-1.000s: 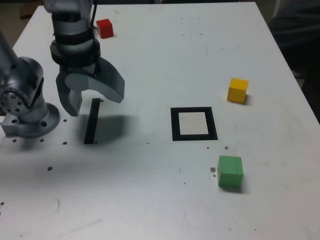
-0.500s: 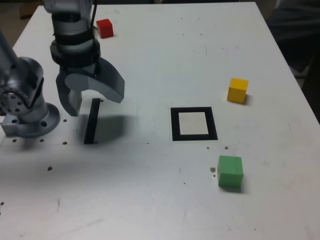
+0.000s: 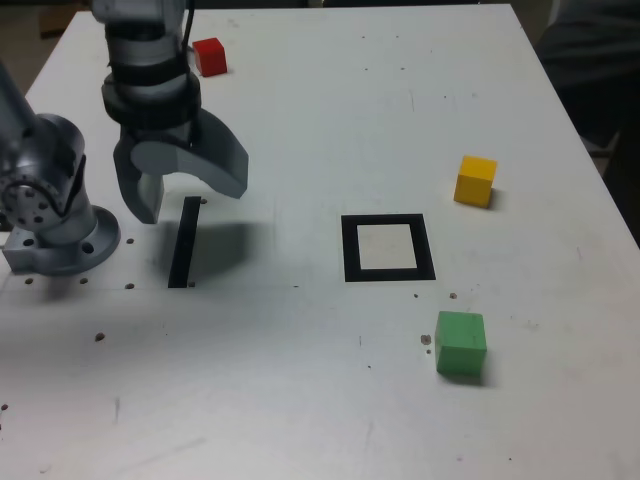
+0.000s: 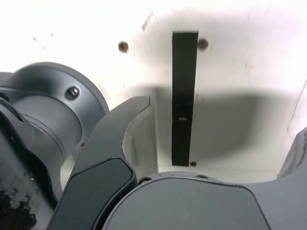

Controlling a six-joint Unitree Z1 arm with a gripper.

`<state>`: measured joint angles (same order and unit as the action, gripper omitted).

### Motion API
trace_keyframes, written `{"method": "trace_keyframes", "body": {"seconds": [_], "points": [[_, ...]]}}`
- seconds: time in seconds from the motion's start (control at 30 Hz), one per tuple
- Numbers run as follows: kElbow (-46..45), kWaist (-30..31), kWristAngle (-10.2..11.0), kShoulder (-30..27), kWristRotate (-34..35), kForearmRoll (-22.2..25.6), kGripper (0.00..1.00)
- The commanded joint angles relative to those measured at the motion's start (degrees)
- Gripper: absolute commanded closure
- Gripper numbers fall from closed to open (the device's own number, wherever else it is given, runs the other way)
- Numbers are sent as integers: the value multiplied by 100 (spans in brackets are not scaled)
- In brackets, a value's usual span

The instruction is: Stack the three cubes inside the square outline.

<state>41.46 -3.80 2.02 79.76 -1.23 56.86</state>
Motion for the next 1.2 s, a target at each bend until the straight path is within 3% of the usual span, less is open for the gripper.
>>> {"method": "trace_keyframes", "body": {"seconds": [0.0, 0.67, 1.17], "points": [[78, -152, 50, 17, -93, 55, 0], [861, -2213, 367, 200, -1482, 577, 0], [1550, -4418, 579, 650, -2818, 729, 0]]}}
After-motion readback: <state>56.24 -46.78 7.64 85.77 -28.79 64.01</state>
